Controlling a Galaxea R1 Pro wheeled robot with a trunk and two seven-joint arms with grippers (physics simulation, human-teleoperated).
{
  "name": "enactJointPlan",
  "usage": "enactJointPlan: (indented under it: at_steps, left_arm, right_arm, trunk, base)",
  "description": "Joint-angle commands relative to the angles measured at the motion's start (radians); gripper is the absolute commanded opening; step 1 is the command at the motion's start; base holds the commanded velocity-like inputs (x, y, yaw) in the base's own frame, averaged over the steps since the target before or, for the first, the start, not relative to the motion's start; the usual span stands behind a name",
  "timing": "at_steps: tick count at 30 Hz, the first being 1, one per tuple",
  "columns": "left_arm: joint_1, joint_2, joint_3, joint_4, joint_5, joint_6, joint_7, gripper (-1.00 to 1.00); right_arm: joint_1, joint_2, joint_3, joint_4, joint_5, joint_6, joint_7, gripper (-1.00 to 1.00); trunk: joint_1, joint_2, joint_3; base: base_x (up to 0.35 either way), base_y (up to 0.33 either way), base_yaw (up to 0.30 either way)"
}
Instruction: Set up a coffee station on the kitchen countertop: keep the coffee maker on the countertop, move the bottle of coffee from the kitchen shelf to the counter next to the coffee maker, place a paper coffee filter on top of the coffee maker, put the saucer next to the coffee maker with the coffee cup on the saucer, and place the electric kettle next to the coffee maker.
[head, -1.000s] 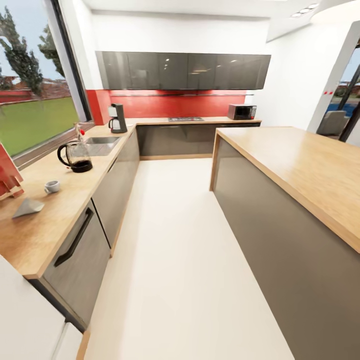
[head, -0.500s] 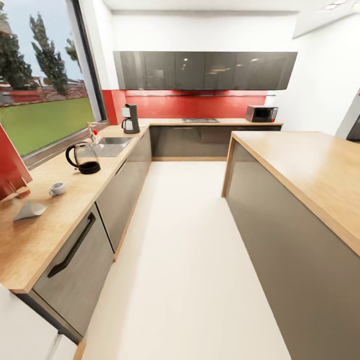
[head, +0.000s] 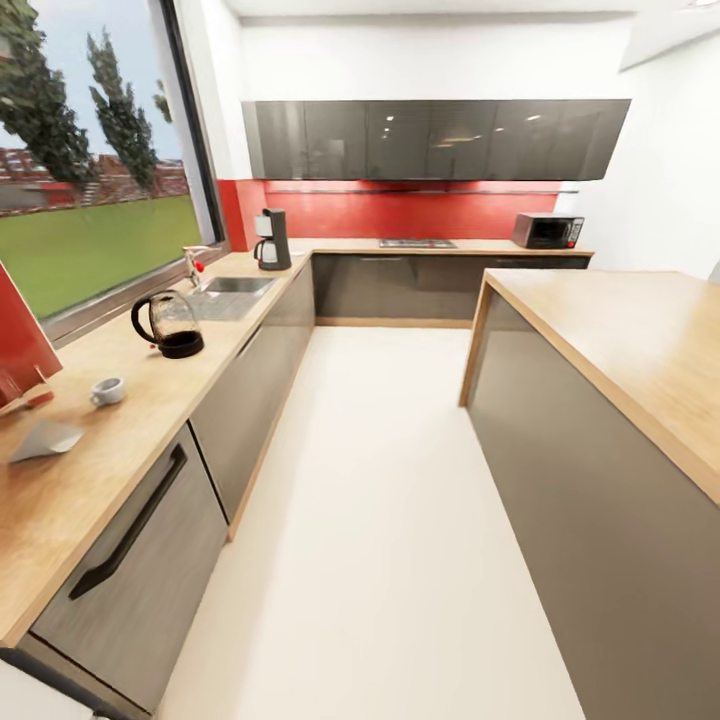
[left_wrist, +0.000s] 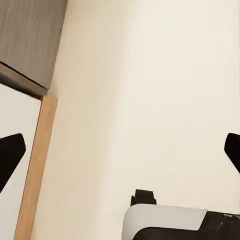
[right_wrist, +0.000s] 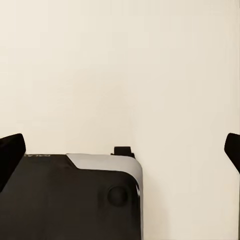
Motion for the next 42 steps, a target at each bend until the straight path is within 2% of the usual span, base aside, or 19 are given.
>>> enactJointPlan:
  at_steps: [1,14,34,42]
  left_arm:
    - [-0.001,0.000,0.002,0.002,0.001,-0.005,-0.001,1.00]
    - [0.011,0.000,-0.001,0.005,-0.001,-0.008,-0.001,1.00]
    - [0.011,0.001,0.001,0.006,0.001,-0.008,-0.001,1.00]
    - [0.011,0.001,0.001,0.006,0.001,-0.008,-0.001,1.00]
  right_arm:
    - [-0.001,0.000,0.000,0.001,-0.001,-0.005,0.000,1.00]
    - [-0.001,0.000,0.000,0.002,0.001,-0.010,0.001,1.00]
    - [0.000,0.000,0.000,0.003,-0.001,-0.010,0.001,1.00]
    - [-0.001,0.000,0.003,0.004,0.003,-0.009,0.001,1.00]
  trunk:
    - [0.001,-0.002,-0.002]
    - [0.001,-0.002,-0.002]
    - [0.001,-0.002,-0.002]
    - [0.001,-0.002,-0.002]
  base:
    - [0.337,0.000,0.001]
    - [0.337,-0.012,0.012]
    - [0.291,-0.196,0.259]
    - [0.309,-0.142,0.052]
